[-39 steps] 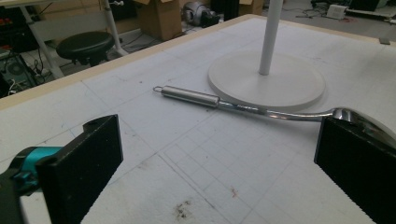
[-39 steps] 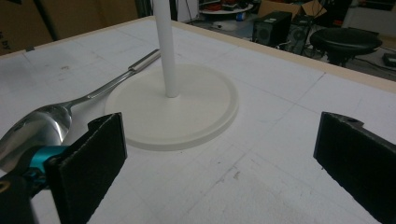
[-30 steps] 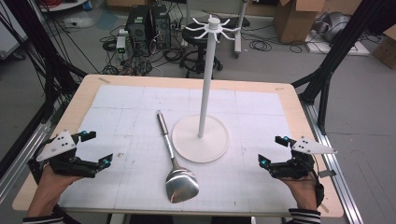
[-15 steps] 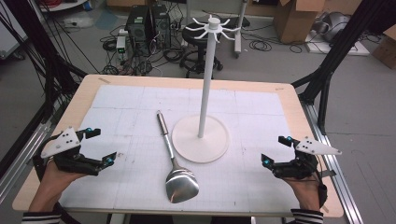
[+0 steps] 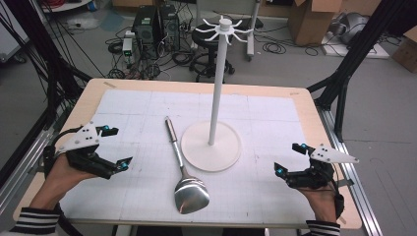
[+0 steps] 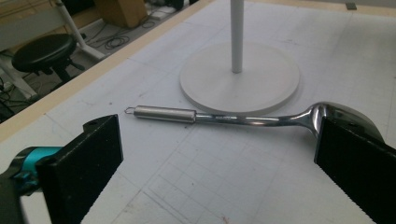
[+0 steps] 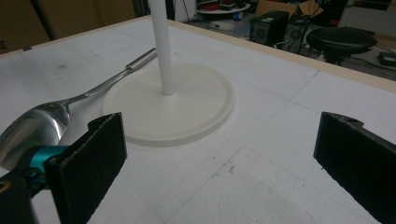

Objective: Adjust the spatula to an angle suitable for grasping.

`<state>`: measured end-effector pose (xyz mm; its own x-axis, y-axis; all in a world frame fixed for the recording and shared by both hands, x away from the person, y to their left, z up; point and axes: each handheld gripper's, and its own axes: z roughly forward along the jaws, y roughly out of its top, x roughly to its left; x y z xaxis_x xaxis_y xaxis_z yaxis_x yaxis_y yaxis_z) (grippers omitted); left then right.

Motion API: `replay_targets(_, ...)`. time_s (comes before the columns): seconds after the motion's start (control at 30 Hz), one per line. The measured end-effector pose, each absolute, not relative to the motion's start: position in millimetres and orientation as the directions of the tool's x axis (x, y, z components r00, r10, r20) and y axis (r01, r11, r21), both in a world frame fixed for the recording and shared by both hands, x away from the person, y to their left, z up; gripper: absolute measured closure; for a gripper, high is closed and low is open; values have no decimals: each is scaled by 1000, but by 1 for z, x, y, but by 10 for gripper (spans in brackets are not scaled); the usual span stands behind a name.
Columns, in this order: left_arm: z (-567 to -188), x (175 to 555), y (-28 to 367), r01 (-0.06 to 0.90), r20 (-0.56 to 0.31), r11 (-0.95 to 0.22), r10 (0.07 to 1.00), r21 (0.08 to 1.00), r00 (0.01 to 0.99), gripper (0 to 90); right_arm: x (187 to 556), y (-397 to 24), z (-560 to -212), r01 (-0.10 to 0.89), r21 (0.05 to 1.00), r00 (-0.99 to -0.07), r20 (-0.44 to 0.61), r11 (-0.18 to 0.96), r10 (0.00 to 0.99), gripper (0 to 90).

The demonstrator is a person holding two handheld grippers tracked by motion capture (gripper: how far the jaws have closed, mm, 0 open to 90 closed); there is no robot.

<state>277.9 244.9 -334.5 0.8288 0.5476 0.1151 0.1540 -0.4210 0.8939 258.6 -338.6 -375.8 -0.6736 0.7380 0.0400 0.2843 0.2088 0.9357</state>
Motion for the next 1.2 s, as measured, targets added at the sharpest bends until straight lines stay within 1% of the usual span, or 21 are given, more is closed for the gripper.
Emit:
replay_targets(0.33, -327, 292, 209, 153, 136, -532, 465, 833, 875, 18, 259, -337, -376, 287, 935, -673, 44, 207, 738, 15)
replay_targets(0.5, -324, 296, 192, 158, 114, -538, 436, 828, 893, 19, 259, -338, -375, 283, 936, -673, 38, 211, 738, 15)
replay_targets(0.63, -320, 299, 182, 147, 107, -550, 404, 822, 909, 96, 259, -338, -375, 285, 936, -674, 41, 208, 738, 15)
replay_targets(0.7, -319, 300, 175, 145, 97, -552, 386, 821, 918, 106, 259, -338, -375, 284, 936, -674, 40, 209, 738, 15)
replay_targets(0.87, -318, 302, 160, 127, 85, -570, 331, 812, 940, 179, 259, -337, -375, 284, 936, -675, 41, 208, 737, 15)
replay_targets(1.07, -319, 303, 147, 112, 73, -583, 285, 805, 956, 297, 259, -338, -375, 281, 937, -675, 39, 208, 737, 15)
replay_targets(1.1, -320, 304, 141, 103, 66, -587, 260, 803, 963, 320, 259, -338, -375, 283, 936, -675, 41, 207, 736, 15)
replay_targets(1.2, -323, 304, 133, 92, 64, -601, 233, 794, 970, 361, 259, -337, -375, 283, 937, -675, 42, 206, 737, 15)
